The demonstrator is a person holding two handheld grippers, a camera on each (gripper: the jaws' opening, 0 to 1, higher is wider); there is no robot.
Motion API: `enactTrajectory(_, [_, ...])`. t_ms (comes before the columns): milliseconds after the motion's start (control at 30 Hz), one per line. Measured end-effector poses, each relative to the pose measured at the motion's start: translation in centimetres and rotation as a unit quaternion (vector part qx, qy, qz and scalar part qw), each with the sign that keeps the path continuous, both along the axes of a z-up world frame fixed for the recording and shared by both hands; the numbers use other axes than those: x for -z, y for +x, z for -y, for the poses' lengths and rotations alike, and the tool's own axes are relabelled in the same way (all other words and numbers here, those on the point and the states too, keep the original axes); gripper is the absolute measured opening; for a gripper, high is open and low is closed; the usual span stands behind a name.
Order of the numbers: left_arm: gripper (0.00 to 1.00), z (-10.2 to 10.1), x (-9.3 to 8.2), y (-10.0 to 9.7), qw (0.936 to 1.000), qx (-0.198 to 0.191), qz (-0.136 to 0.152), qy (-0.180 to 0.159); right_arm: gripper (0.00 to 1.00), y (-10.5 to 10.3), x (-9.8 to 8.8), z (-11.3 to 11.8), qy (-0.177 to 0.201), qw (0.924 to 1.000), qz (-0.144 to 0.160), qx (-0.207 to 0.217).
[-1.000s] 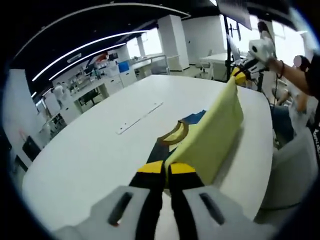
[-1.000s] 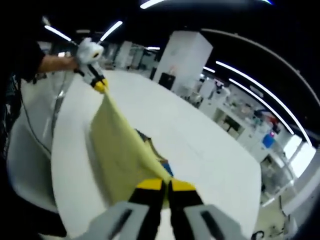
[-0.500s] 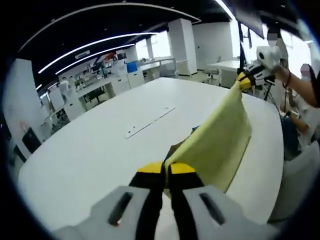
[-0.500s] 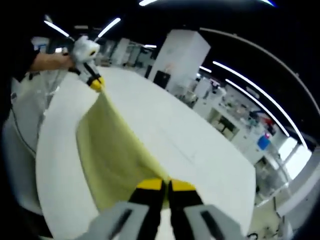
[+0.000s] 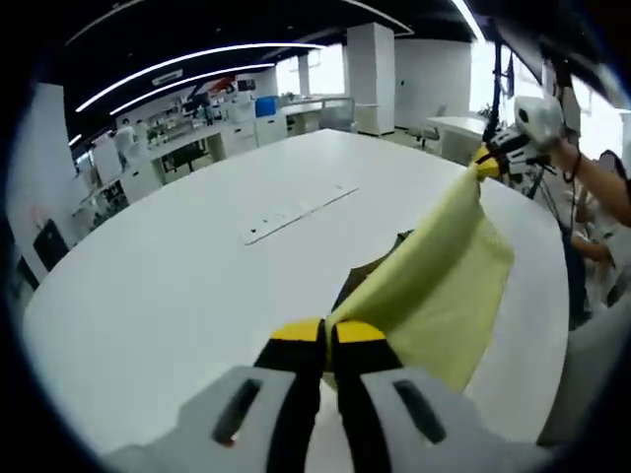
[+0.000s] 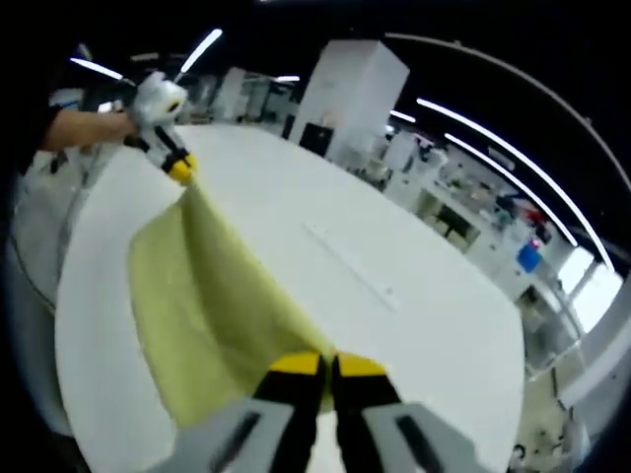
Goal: Fold the garment on the visible template until the final outline fits inside the template.
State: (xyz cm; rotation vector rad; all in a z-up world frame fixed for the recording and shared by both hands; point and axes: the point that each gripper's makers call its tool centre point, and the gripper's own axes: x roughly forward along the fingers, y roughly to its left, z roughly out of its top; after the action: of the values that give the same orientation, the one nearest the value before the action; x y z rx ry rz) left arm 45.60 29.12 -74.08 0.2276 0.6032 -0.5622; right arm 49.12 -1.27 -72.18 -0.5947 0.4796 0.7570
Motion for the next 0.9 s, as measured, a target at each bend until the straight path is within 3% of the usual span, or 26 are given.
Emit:
enactTrajectory(333, [0.00,-0.6,4.1,2.6,0.9990,-0.017,-0.039,-0.015,0.00,2.3,4.5,-0.2,-0.034,0.9988,-0.033,0.015])
enactTrajectory(633, [0.01,-0.8,8.0,3.7,0.9968,-0.036,-0.070,-0.012,0.00,3.9,8.5,-0.6,-0.055,0.9967,-0.057,0.014])
enactTrajectory(900, [0.02,-0.9,9.7,4.0,0.9959,-0.045,-0.077,-0.014,0.00,4.8,10.6,-0.4,-0.068,0.9952,-0.068,0.014])
